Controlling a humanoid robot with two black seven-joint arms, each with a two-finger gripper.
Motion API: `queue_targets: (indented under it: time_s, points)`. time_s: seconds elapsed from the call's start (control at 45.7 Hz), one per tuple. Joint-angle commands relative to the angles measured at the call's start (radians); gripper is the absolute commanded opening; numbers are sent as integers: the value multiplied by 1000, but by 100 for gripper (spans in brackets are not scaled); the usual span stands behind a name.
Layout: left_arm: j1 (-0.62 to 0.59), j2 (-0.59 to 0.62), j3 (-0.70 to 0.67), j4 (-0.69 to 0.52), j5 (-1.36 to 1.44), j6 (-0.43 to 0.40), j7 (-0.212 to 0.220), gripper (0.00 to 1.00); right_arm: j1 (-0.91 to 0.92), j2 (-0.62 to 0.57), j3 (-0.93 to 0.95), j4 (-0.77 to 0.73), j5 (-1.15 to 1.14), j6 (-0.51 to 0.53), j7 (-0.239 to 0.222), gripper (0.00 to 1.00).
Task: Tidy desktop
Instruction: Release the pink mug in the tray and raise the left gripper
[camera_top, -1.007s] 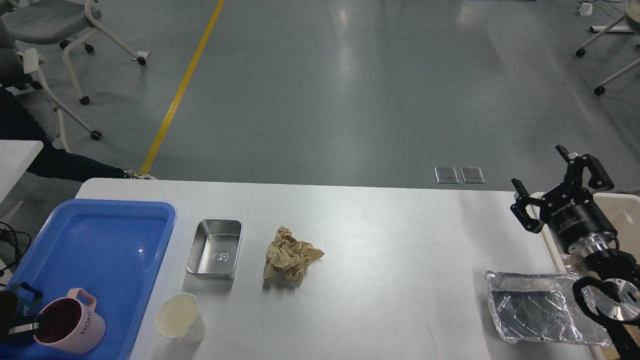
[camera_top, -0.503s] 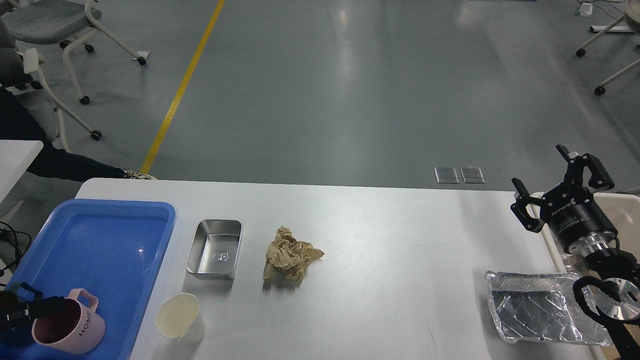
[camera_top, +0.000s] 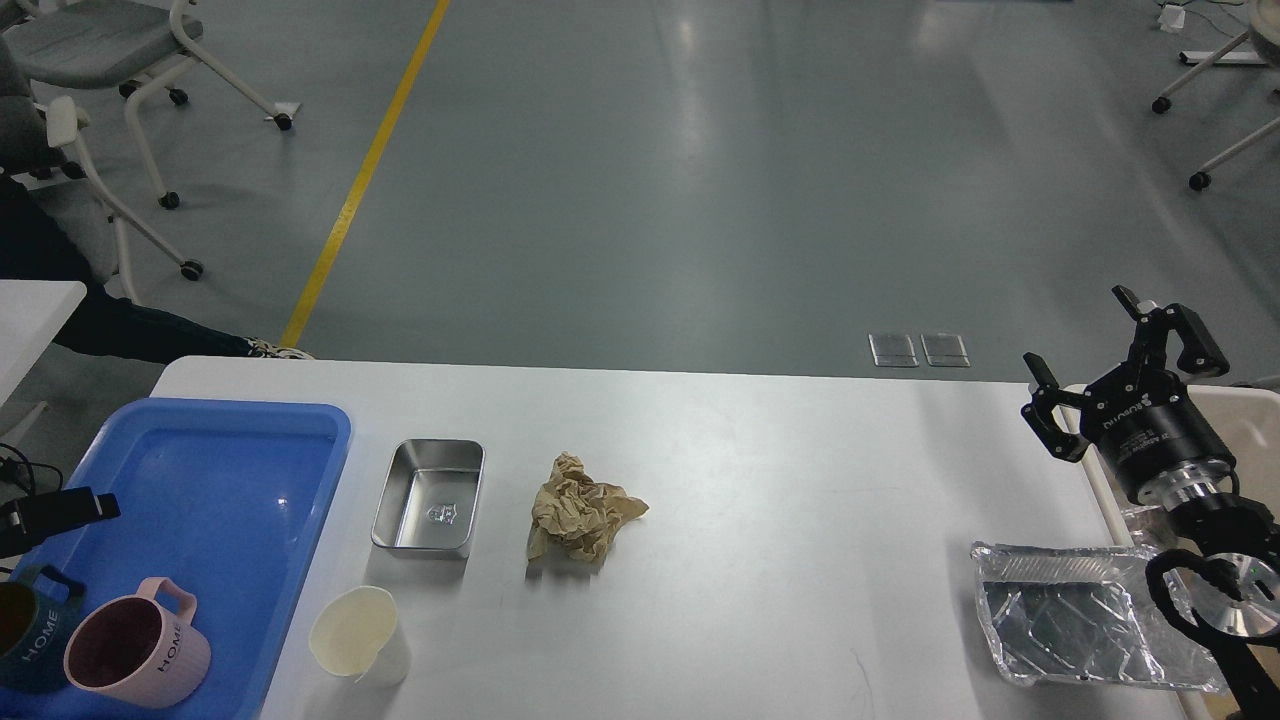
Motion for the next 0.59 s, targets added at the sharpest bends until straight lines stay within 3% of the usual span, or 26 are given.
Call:
queue_targets:
  time_s: [0.0,0.131,0.306,0.481,0.569]
  points:
    - [-2,10,-51,-15,0,-5,-11,95,-2,-9,0,0,0,0,0,100]
    - [-2,22,-150,-52,0,9,-41,95,-2,-14,0,0,0,0,0,100]
    - [-2,57,-245,-142,1,20,-38,95,-4,-21,0,2,0,0,0,100]
    - [-2,82,-270,-231,1,182,-38,95,-6,-29,0,2,2,0,0,100]
    - [9,103,-269,-299,1,224,-38,95,-6,-32,0,2,0,0,0,100]
